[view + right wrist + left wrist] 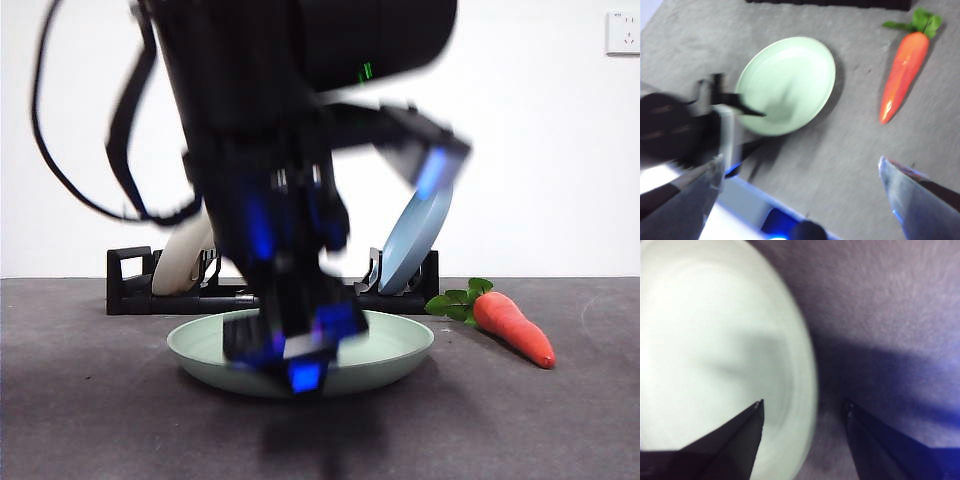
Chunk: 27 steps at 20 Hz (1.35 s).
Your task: Take the green plate from the plate rack,put the plate on the table,take the carrot from the table,put the carrot in the plate
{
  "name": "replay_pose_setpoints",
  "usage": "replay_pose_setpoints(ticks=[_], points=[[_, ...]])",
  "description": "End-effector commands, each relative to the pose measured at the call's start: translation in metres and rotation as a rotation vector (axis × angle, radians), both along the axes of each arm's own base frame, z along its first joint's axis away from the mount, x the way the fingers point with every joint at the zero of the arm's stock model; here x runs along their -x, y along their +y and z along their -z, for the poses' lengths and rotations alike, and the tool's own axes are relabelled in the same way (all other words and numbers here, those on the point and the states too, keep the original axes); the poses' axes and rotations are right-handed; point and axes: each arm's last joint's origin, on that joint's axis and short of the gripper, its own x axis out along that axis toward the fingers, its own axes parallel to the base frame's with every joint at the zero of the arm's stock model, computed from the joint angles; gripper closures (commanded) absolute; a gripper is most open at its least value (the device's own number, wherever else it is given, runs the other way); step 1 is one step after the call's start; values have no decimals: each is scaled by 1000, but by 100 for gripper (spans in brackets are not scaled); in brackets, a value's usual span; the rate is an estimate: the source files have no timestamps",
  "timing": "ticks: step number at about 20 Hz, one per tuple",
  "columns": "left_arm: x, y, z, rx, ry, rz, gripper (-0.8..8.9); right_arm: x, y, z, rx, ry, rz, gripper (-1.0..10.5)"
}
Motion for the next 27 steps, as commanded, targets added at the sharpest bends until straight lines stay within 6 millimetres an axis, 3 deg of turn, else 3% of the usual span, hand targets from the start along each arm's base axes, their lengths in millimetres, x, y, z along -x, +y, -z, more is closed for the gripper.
replay_pose_setpoints(ticks=[1, 6, 11, 17, 20, 23, 27], points=[[5, 6, -37, 165, -27, -93, 547, -19, 2, 2, 1, -7, 10, 348], [26, 41, -133, 594, -62, -180, 548, -83, 12, 28, 34, 33, 50, 349], [55, 93, -190, 889, -60, -158, 548, -141, 33, 76, 127, 78, 77, 351], [74, 130, -208, 985, -57, -185, 549, -178, 54, 122, 233, 54, 150, 354], [75, 133, -207, 973, -49, -188, 549, -189, 56, 138, 243, 52, 180, 366], [75, 133, -206, 965, -45, -188, 549, -195, 58, 150, 244, 57, 181, 510], [76, 133, -206, 980, -24, -190, 549, -200, 59, 164, 233, 93, 211, 538]])
